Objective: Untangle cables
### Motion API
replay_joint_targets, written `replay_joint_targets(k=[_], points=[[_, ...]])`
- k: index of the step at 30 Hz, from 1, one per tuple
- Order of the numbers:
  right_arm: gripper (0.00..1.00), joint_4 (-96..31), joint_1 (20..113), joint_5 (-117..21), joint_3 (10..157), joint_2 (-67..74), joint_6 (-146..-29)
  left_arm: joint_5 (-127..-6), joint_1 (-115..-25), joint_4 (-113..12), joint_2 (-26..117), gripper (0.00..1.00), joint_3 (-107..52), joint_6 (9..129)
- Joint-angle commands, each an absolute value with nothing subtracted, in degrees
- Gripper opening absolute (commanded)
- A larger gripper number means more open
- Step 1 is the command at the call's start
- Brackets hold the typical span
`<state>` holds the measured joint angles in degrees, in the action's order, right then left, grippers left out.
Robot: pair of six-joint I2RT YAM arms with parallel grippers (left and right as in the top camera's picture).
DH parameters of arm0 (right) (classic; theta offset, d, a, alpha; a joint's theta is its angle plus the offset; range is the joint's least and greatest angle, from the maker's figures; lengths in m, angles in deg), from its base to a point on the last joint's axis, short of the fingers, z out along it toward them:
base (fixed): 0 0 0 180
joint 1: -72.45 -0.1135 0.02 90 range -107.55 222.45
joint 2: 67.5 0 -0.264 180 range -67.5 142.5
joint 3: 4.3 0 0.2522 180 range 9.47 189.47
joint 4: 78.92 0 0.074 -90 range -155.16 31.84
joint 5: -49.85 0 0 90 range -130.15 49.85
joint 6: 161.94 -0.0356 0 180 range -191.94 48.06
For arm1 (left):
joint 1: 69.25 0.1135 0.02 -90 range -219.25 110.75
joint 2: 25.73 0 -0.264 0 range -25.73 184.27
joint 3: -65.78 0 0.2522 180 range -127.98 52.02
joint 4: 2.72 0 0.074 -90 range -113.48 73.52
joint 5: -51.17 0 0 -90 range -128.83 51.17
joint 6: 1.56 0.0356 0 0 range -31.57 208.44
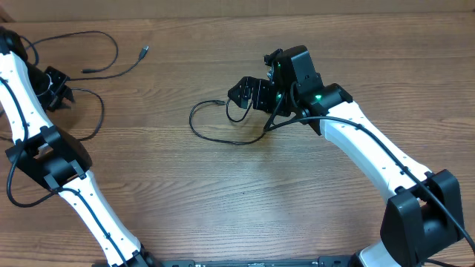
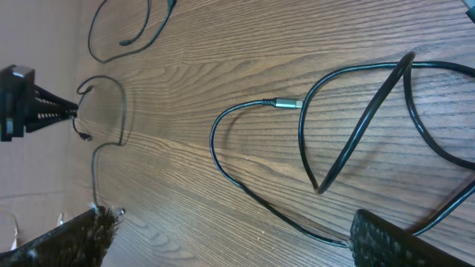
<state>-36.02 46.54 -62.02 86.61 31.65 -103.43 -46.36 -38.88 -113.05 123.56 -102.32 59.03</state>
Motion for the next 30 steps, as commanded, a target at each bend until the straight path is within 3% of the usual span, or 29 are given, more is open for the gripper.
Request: replay_joint_targets(k=[1, 2, 7, 8, 15, 20, 21, 30], points=[[1.00, -36.3, 46.5, -61.2, 86.7, 30.3, -103.0, -40.5, -39.7, -113.3, 123.5, 0.21, -98.7, 59.5], [1.00, -36.1, 46.5, -61.2, 86.7, 30.3, -103.1, -39.3, -39.7, -113.3, 123.5, 0.25, -97.6, 59.5], [1.00, -35.1, 46.5, -61.2, 86.7, 30.3, -103.0, -34.6, -39.1, -113.1, 123.6, 0.75, -94.3, 59.5], [1.00, -35.2, 46.5, -61.2, 86.7, 30.3, -103.0, -34.9, -38.8, -113.3, 123.6, 0.80, -94.3, 59.3], [1.00, -34.8, 46.5, -61.2, 86.7, 30.3, -103.0, -35.3, -35.3, -112.6, 123.8, 0.91, -94.3, 53.4], [1.00, -34.8, 46.5, -61.2, 86.7, 30.3, -103.0, -35.5, -32.3, -113.3, 123.9, 0.93, -93.5, 46.8], [1.00, -34.9, 46.5, -61.2, 86.7, 30.3, -103.0, -35.5, -31.8, -113.3, 123.9, 0.99, -92.9, 45.2], [1.00, -34.8, 46.5, -61.2, 86.7, 30.3, -103.0, -37.7, -29.9, -107.0, 123.9, 1.00, -82.8, 31.0]])
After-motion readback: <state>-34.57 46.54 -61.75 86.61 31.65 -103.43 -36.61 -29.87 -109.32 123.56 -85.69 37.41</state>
